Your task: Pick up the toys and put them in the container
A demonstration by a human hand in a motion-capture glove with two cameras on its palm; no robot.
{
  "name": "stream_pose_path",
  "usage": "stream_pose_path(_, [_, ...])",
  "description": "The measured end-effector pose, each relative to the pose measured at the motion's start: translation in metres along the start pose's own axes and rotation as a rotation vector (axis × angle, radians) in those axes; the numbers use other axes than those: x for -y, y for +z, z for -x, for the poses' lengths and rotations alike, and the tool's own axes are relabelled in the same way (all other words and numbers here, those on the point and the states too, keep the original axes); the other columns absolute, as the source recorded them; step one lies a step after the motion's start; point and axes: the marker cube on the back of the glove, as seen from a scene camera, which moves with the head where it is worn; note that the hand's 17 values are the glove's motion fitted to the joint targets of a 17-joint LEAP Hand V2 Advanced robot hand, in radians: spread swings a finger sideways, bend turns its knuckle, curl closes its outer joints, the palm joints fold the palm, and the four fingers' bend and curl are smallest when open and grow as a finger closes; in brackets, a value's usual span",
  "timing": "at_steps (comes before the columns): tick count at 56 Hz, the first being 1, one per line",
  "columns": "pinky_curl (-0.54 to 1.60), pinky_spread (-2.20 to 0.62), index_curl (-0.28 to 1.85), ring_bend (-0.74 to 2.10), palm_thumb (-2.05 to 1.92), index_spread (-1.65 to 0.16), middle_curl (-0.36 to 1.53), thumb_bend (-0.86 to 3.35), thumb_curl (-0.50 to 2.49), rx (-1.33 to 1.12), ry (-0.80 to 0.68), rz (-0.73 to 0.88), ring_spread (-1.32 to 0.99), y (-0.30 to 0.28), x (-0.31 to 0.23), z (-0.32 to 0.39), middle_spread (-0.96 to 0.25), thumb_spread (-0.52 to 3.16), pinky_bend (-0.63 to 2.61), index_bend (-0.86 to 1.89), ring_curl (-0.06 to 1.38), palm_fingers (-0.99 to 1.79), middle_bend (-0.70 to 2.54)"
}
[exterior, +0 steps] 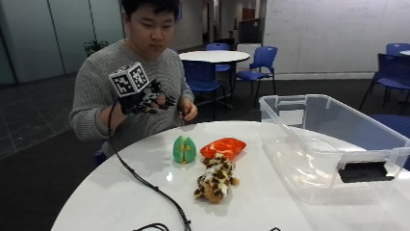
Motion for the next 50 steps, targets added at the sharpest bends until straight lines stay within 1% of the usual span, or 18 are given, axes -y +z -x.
stream_pose_path(4, [0.11,0.01,0.1,0.26,0.09,-0.2,0.05,0.09,0.03,-0.012,0.0,0.003,-0.12,0.0,0.001,0.001,-0.12,0.72,0.41,0.27,0.06,0.35,0.18])
stream_pose_path(8, [0.15,0.01,0.14,0.27,0.09,-0.25,0.08,0.11,0.06,-0.018,0.011,0.005,-0.16,-0.002,0.003,-0.001,-0.15,0.99,0.43,0.27,0.08,0.33,0.19])
stream_pose_path(13, [0.18,0.02,0.17,0.27,0.08,-0.3,0.11,0.11,0.09,-0.026,0.026,0.002,-0.18,-0.002,0.006,-0.003,-0.18,1.21,0.44,0.26,0.1,0.31,0.19])
stream_pose_path(18, [0.19,0.02,0.19,0.28,0.06,-0.33,0.14,0.11,0.12,-0.038,0.036,0.011,-0.2,-0.002,0.008,-0.006,-0.19,1.35,0.45,0.26,0.11,0.29,0.19])
stream_pose_path(28, [0.22,0.01,0.24,0.35,0.04,-0.35,0.18,0.1,0.17,-0.065,0.072,0.047,-0.23,0.002,0.023,-0.017,-0.21,1.48,0.47,0.22,0.14,0.29,0.18])
stream_pose_path(34, [0.24,0.01,0.26,0.38,0.04,-0.36,0.2,0.1,0.19,-0.116,0.114,0.079,-0.25,0.006,0.05,-0.032,-0.21,1.5,0.49,0.19,0.16,0.29,0.19])
stream_pose_path(44, [0.27,0.01,0.27,0.42,0.06,-0.35,0.24,0.09,0.23,-0.189,0.224,0.191,-0.26,0.013,0.11,-0.063,-0.22,1.48,0.53,0.16,0.18,0.28,0.22])
stream_pose_path(50, [0.28,0.01,0.27,0.43,0.07,-0.35,0.27,0.07,0.24,-0.195,0.237,0.225,-0.27,0.018,0.122,-0.071,-0.23,1.46,0.54,0.16,0.19,0.27,0.25])
